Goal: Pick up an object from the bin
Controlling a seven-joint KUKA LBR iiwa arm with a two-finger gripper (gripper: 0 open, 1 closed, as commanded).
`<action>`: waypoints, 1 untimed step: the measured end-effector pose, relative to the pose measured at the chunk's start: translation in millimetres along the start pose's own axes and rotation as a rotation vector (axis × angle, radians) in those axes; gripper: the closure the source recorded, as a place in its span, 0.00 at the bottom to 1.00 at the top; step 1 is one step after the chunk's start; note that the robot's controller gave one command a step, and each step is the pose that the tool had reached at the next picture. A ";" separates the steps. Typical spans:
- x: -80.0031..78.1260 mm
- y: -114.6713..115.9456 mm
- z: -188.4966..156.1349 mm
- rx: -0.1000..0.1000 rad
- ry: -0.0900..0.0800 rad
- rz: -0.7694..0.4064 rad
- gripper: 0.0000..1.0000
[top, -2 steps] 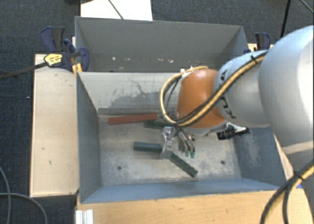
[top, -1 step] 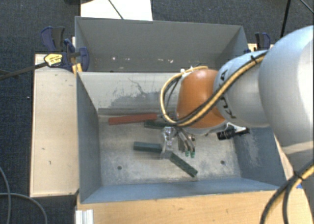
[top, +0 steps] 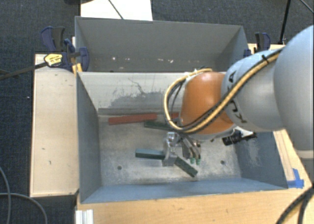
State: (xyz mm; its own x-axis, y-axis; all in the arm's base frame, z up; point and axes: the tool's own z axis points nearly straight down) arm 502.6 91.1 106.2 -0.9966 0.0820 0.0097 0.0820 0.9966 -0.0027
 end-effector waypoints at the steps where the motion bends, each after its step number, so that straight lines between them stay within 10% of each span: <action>1: -57.7 12.0 -129.8 -0.004 -0.013 0.058 1.00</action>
Offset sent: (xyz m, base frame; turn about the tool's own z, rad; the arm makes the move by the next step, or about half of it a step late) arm 0.0000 0.0000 0.0000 0.0000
